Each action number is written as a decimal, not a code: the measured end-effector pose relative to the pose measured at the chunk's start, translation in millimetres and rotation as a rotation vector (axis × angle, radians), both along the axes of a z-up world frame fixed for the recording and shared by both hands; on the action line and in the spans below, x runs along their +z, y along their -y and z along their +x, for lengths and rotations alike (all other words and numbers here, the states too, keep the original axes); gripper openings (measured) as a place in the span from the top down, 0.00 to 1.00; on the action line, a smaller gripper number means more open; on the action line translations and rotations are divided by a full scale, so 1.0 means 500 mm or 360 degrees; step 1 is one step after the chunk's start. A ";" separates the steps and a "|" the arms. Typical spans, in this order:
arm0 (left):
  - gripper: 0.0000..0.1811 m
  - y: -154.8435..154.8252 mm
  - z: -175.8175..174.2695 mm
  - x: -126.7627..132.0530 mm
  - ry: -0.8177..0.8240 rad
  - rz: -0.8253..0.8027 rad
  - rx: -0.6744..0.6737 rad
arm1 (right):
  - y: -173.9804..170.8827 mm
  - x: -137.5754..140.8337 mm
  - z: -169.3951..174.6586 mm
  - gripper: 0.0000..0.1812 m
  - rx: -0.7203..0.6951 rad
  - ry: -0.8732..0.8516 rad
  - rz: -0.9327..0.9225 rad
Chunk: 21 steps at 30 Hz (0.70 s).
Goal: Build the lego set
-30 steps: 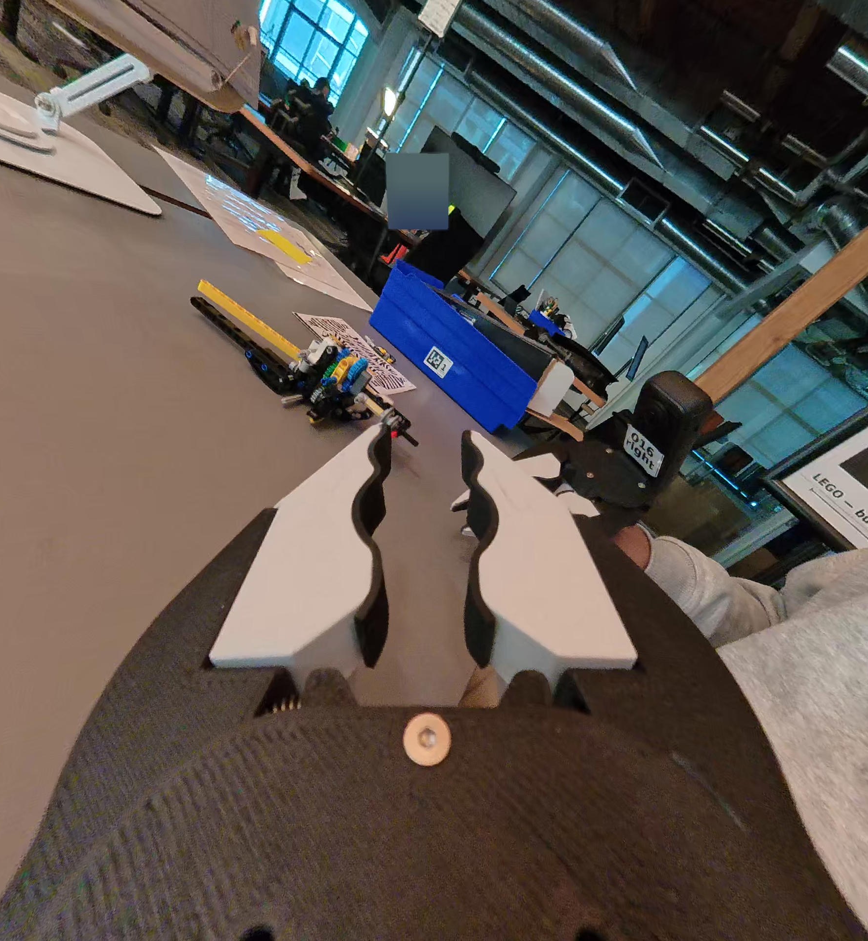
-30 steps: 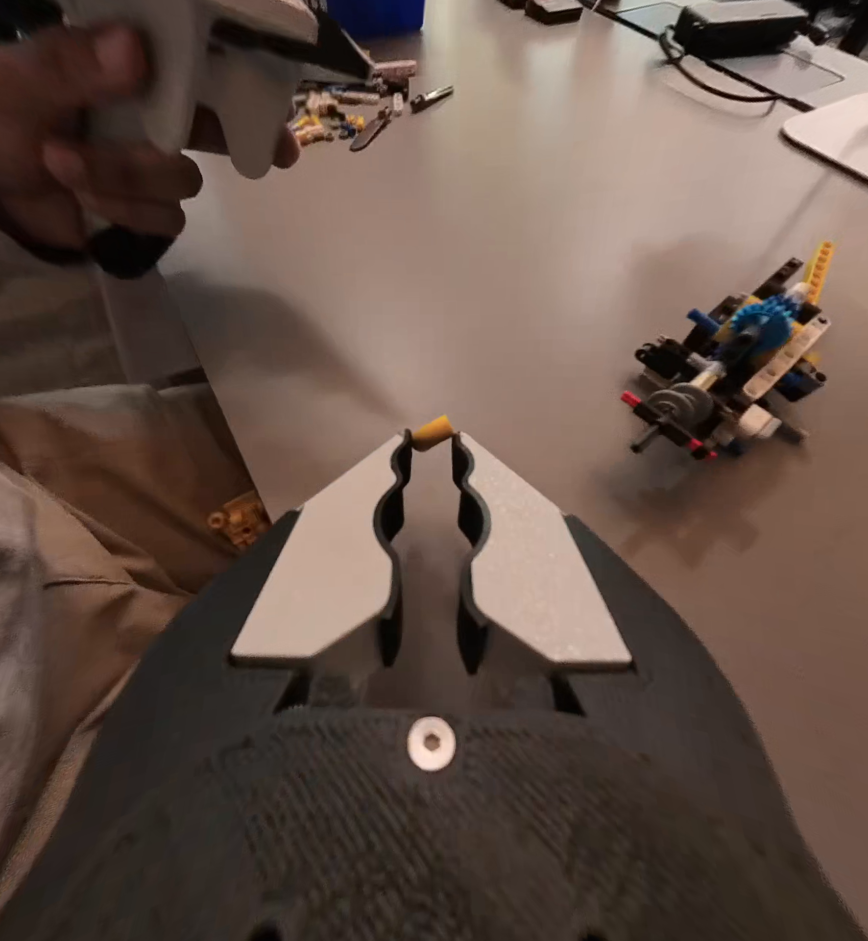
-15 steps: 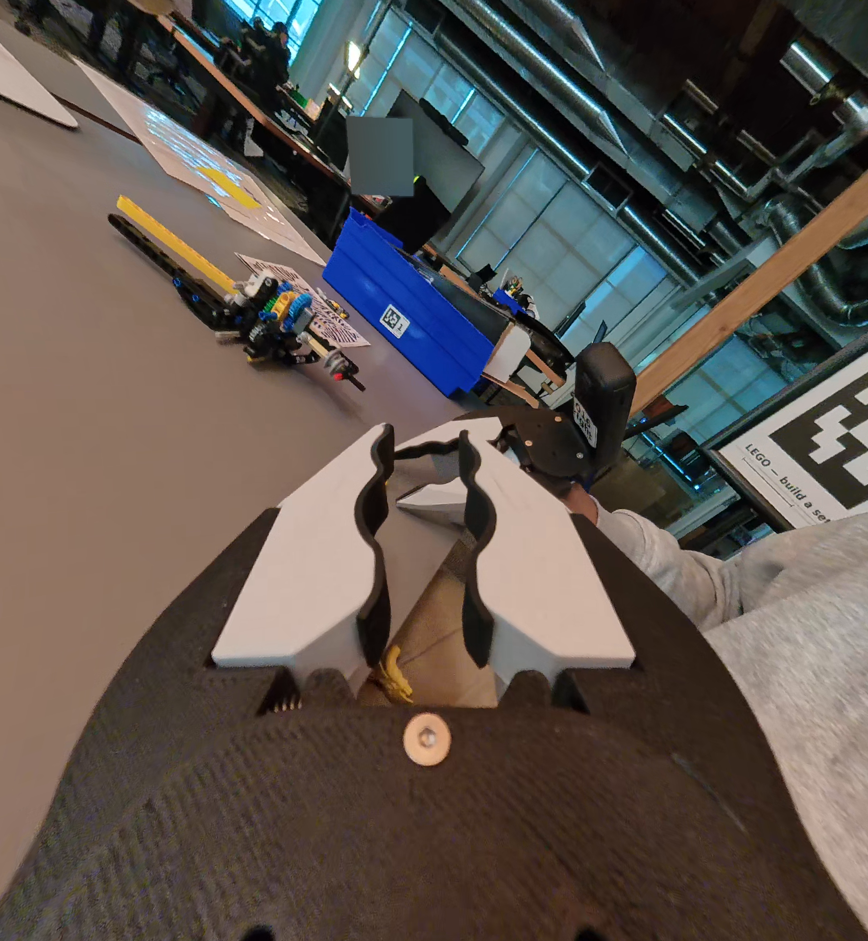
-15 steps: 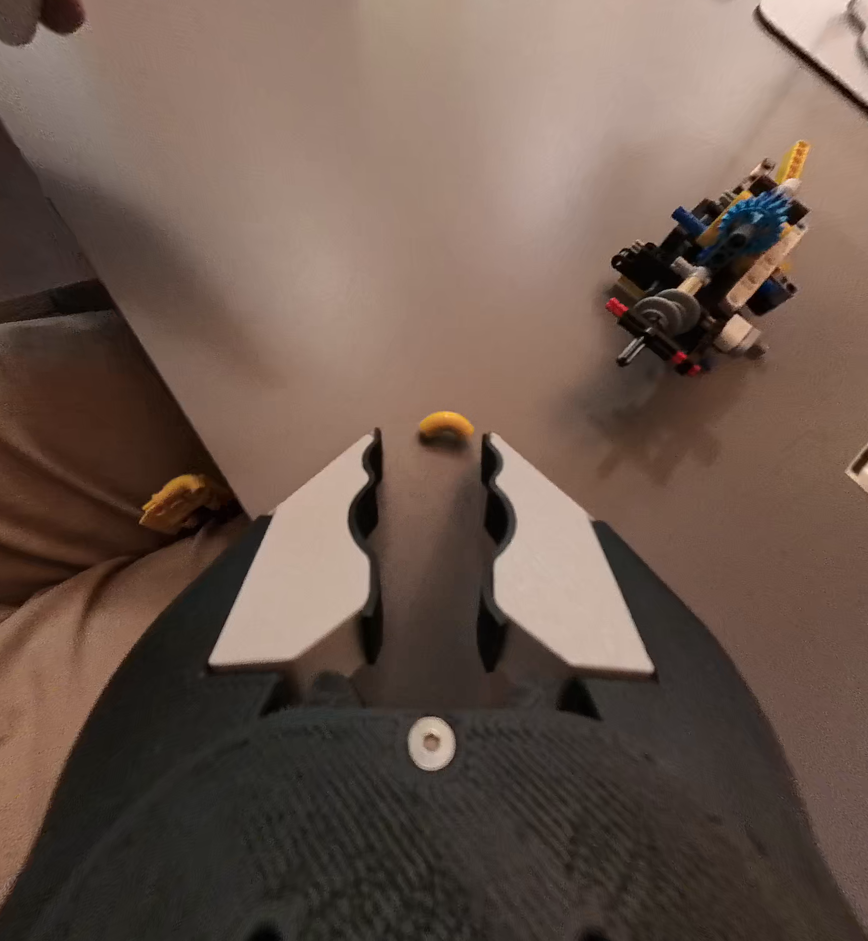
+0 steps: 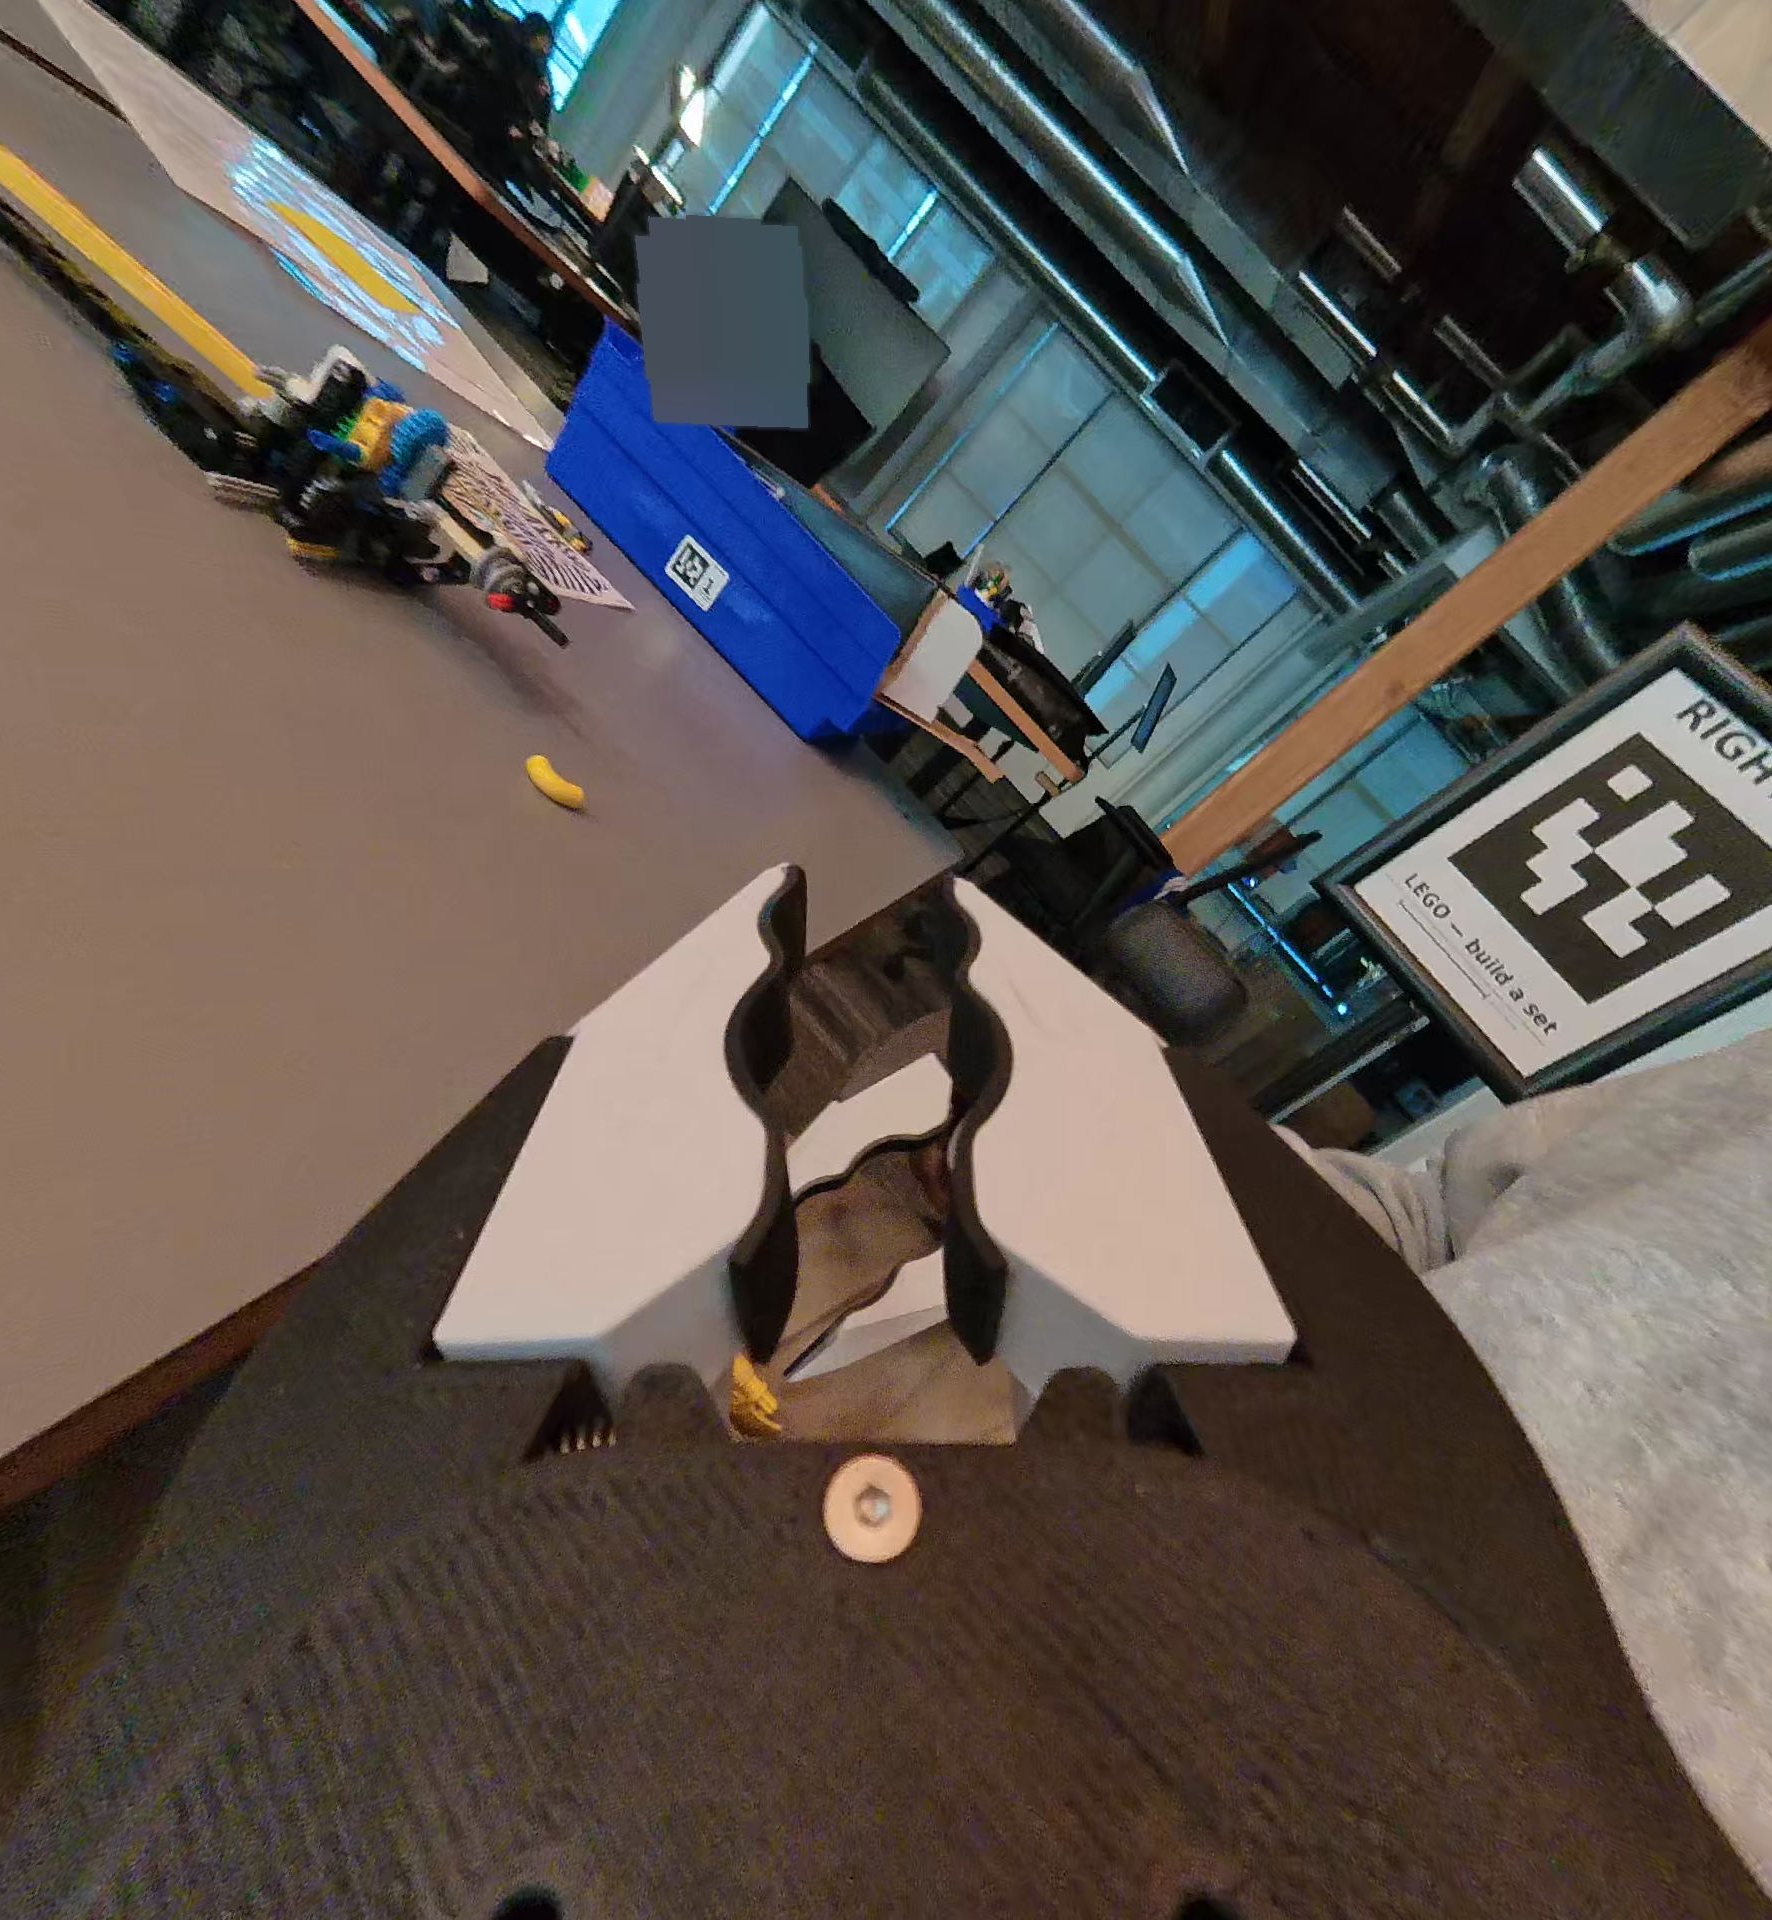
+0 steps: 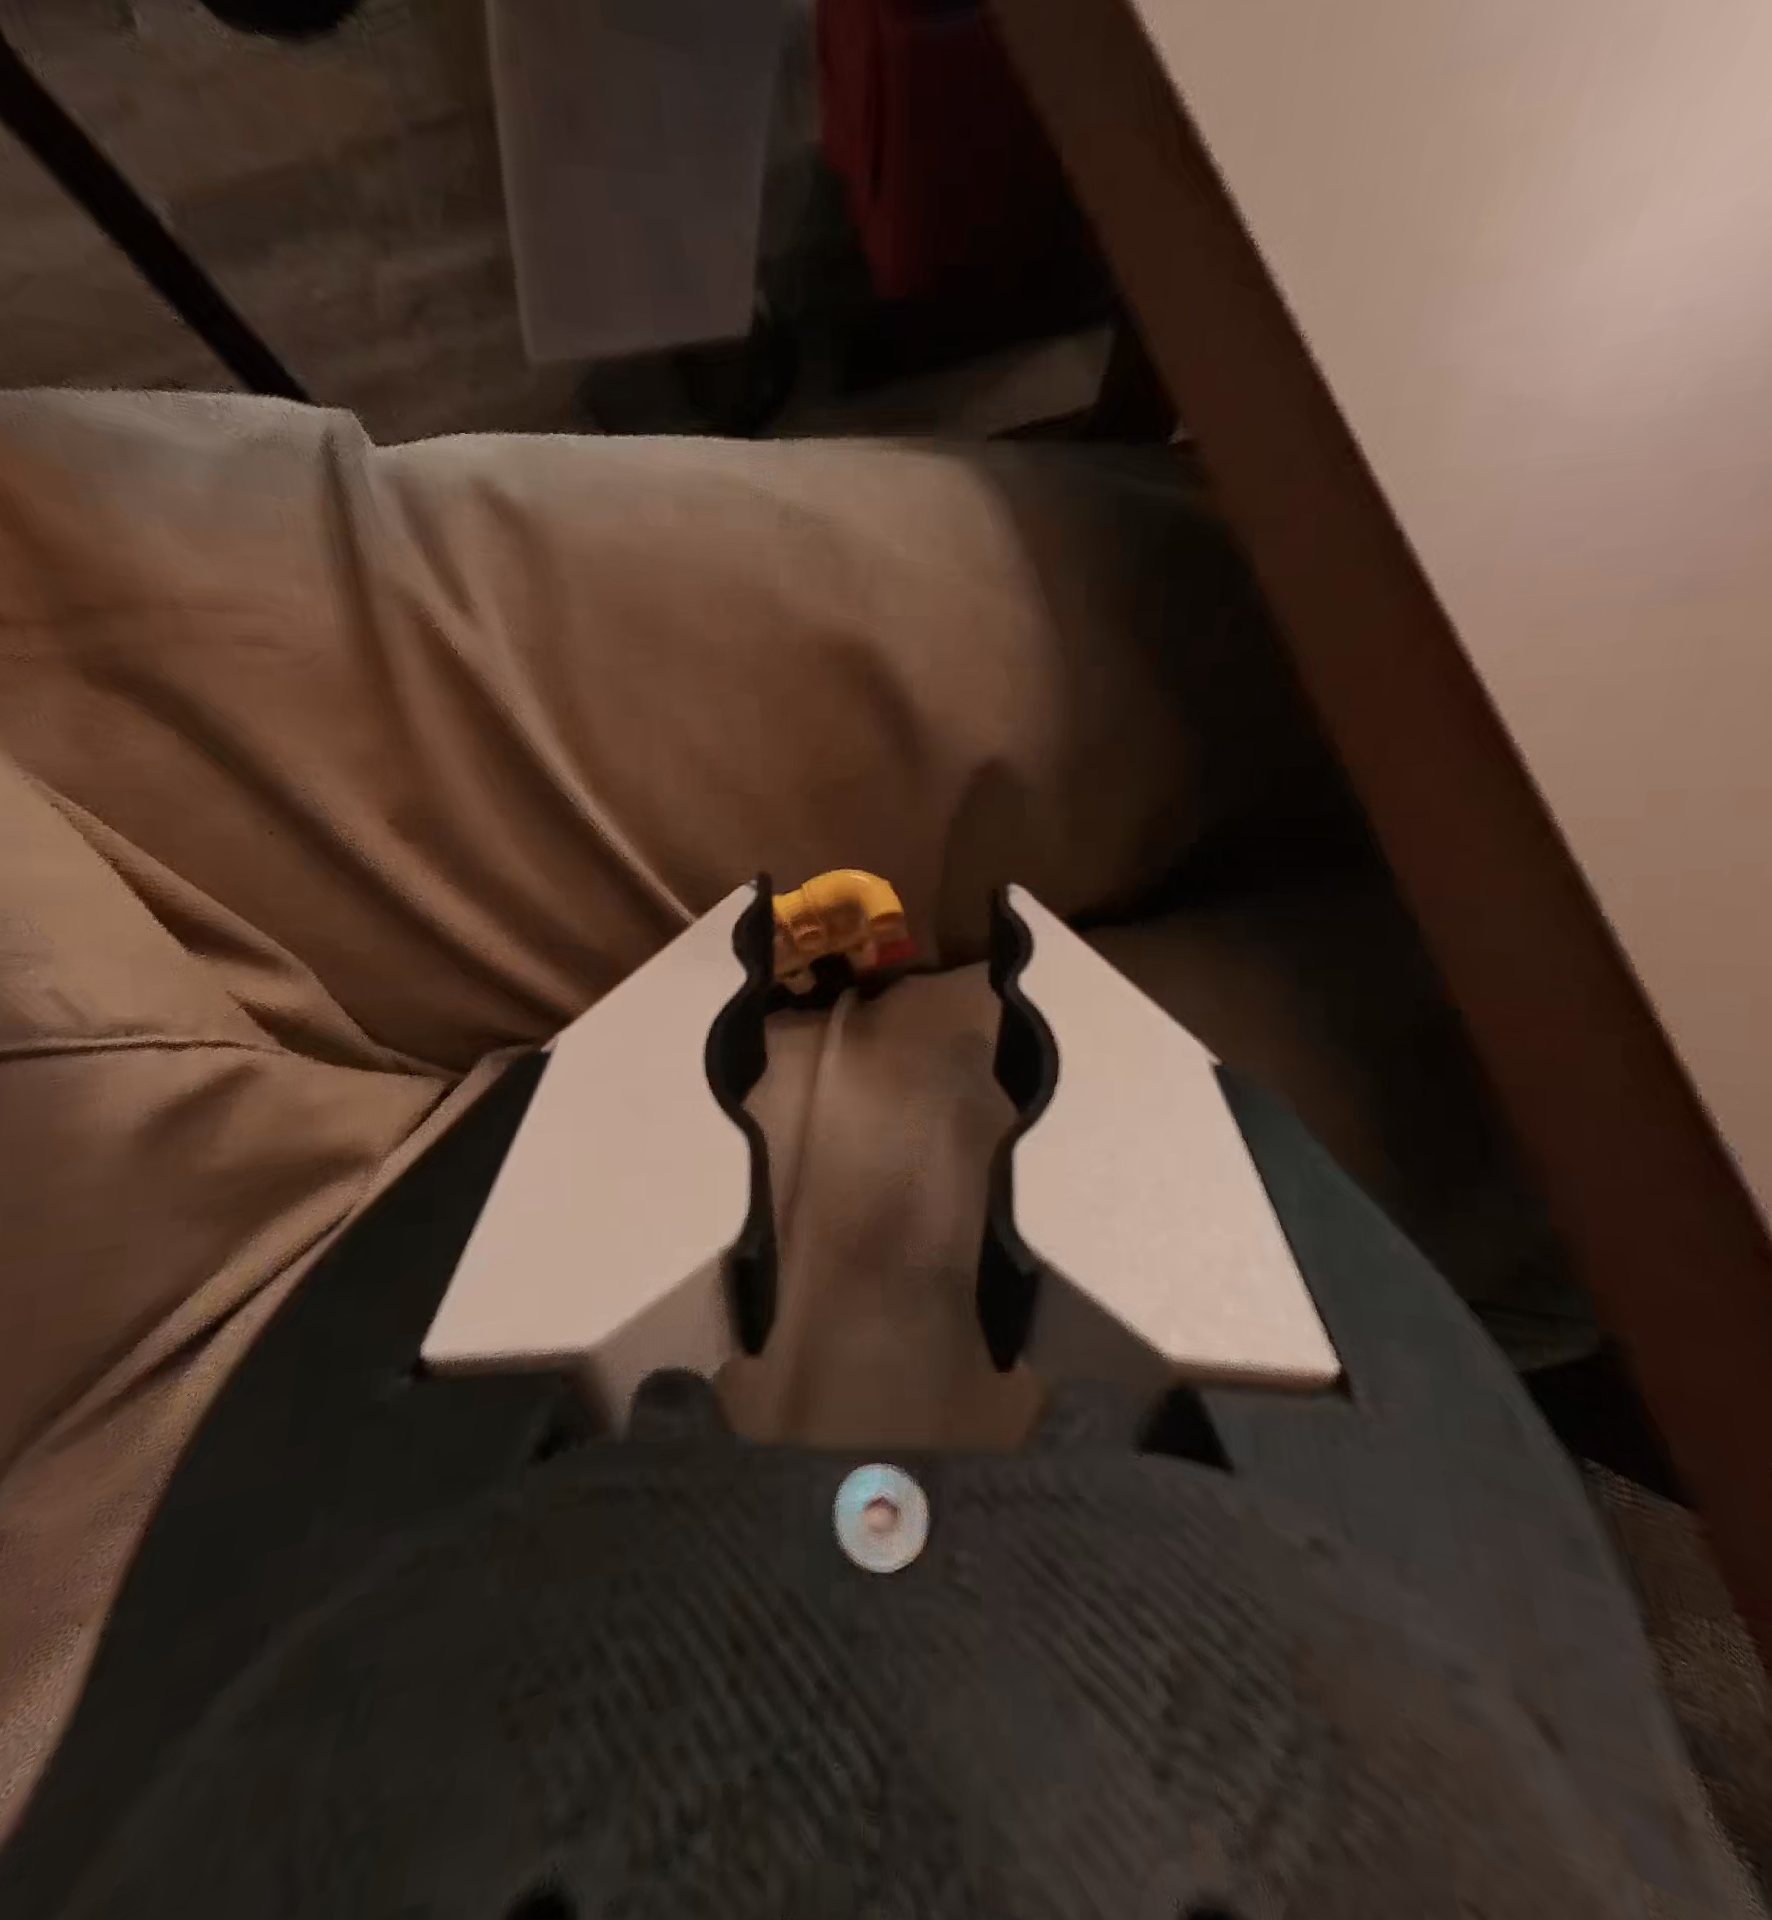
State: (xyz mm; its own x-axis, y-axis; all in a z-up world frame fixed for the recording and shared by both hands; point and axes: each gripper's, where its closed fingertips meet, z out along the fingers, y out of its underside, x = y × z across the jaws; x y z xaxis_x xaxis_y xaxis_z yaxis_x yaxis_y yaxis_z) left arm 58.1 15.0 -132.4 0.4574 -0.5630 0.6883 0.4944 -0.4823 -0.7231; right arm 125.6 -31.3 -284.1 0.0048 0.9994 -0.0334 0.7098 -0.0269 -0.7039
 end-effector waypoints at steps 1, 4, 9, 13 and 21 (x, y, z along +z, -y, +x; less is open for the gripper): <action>0.88 0.003 0.008 -0.001 -0.0019 0.0003 -0.0016 | 0.005 -0.009 -0.003 0.75 0.0025 0.0023 -0.0027; 0.88 0.006 0.022 -0.006 -0.0090 0.0013 -0.0039 | 0.029 -0.030 -0.004 0.74 0.0087 0.0098 -0.0134; 0.88 0.005 0.023 -0.010 -0.0059 -0.0007 -0.0061 | 0.025 -0.040 -0.018 0.74 0.0089 0.0133 -0.0057; 0.88 0.006 0.014 -0.004 -0.0013 -0.0007 -0.0056 | 0.026 -0.049 -0.025 0.77 0.0105 0.0177 -0.0055; 0.88 0.005 0.001 0.000 0.0022 -0.0013 -0.0040 | 0.018 -0.025 -0.028 0.81 0.0097 0.0078 -0.0084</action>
